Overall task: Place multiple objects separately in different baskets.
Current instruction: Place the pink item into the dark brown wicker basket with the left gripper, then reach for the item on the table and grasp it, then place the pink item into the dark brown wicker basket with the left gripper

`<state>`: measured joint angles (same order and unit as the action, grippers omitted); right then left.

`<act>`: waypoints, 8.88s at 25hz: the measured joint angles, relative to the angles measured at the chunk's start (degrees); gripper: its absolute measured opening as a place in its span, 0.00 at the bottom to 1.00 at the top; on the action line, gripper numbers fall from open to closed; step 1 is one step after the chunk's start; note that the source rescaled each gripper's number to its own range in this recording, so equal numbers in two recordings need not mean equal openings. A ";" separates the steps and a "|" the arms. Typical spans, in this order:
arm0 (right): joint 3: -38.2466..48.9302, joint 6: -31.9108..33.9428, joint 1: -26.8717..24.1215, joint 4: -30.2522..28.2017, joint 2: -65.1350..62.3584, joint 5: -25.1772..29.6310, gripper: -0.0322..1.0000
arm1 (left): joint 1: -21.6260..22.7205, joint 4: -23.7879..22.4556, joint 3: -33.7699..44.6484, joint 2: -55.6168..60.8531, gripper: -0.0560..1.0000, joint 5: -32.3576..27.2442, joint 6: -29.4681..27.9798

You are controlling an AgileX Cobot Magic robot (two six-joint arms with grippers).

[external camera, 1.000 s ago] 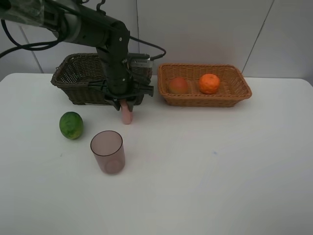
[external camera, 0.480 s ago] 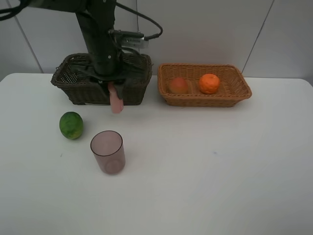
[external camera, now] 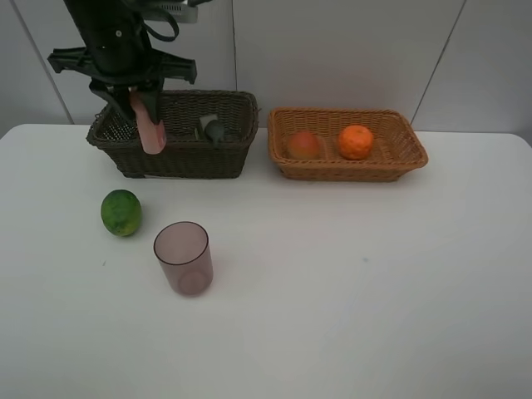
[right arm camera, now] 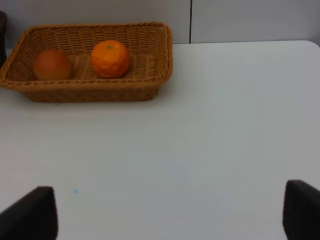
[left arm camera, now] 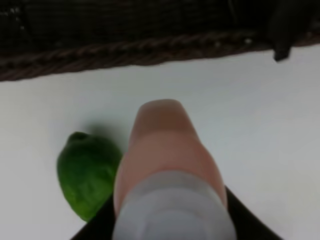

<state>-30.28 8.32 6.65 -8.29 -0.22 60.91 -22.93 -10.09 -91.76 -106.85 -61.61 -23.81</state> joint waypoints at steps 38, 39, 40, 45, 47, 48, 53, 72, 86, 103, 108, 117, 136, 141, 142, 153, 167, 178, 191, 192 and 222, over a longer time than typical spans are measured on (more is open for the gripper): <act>0.00 0.00 0.00 0.00 0.00 -0.01 0.95 | 8.22 -8.16 -2.23 -19.92 0.45 31.44 0.35; 0.00 0.00 0.00 0.00 0.00 -0.01 0.95 | 8.22 -7.56 -2.23 -19.92 0.46 31.44 0.35; 0.00 0.00 0.00 0.00 0.00 -0.01 0.95 | 8.22 -7.04 -2.23 -19.92 0.48 31.44 0.35; 0.00 0.00 0.00 0.00 0.00 -0.01 0.95 | 8.22 -6.22 -2.75 -19.92 0.86 30.76 0.41; 0.00 0.00 0.00 0.00 0.00 -0.01 0.95 | 8.22 -6.22 -4.04 -19.92 0.92 27.95 1.08; 0.00 0.00 0.00 0.00 0.00 -0.01 0.95 | 8.22 -6.22 -5.04 -19.92 0.94 26.03 1.88; 0.00 0.00 0.00 0.00 0.00 -0.01 0.95 | 7.37 -5.54 -8.75 -19.17 0.95 17.60 6.48; 0.00 0.00 0.00 0.00 0.00 -0.06 0.95 | -9.53 7.68 -8.98 -8.91 1.00 -6.70 28.36; 0.00 0.00 0.00 0.00 0.00 -0.06 0.95 | -20.73 9.33 6.64 1.01 1.00 -6.77 26.95; 0.00 0.00 0.00 0.00 0.00 -0.06 0.95 | -21.90 8.30 26.38 5.50 1.00 6.76 47.83; 0.00 0.00 0.00 0.00 0.00 -0.06 0.95 | -21.90 8.30 26.38 5.50 1.00 9.77 51.09; 0.00 0.00 0.00 0.00 0.00 -0.06 0.95 | -21.90 8.06 26.32 2.81 1.00 12.28 51.69; 0.00 0.00 0.00 0.00 0.00 -0.06 0.95 | -21.90 8.26 26.65 -1.76 1.00 11.96 51.64; 0.00 0.00 0.00 0.00 0.00 -0.06 0.95 | -21.90 8.26 26.65 -1.76 0.93 11.96 51.64; 0.00 0.00 0.00 0.00 0.00 -0.06 0.95 | -21.90 8.26 26.65 -1.76 0.88 11.96 51.64; 0.00 0.00 0.00 0.00 0.00 -0.06 0.95 | -21.90 8.26 26.65 -1.76 0.05 11.96 51.29; 0.00 0.00 0.00 0.00 0.00 -0.06 0.95 | -21.90 8.26 26.65 -1.76 0.05 11.96 50.38; 0.00 0.00 0.00 0.00 0.00 -0.06 0.95 | -21.90 8.26 26.65 -1.76 0.05 11.96 50.38; 0.00 0.00 0.00 0.00 0.00 -0.06 0.95 | -21.90 8.26 16.10 1.49 0.05 3.30 44.72; 0.00 0.00 0.00 0.00 0.00 -0.06 0.95 | -21.90 8.26 14.71 1.63 0.05 2.54 43.79; 0.00 0.00 0.00 0.00 0.00 -0.06 0.95 | -10.03 -10.47 -2.34 0.61 0.05 19.80 8.45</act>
<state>-30.28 8.32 6.65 -8.29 -0.22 60.85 -32.96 -20.55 -94.10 -106.25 -41.81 -15.36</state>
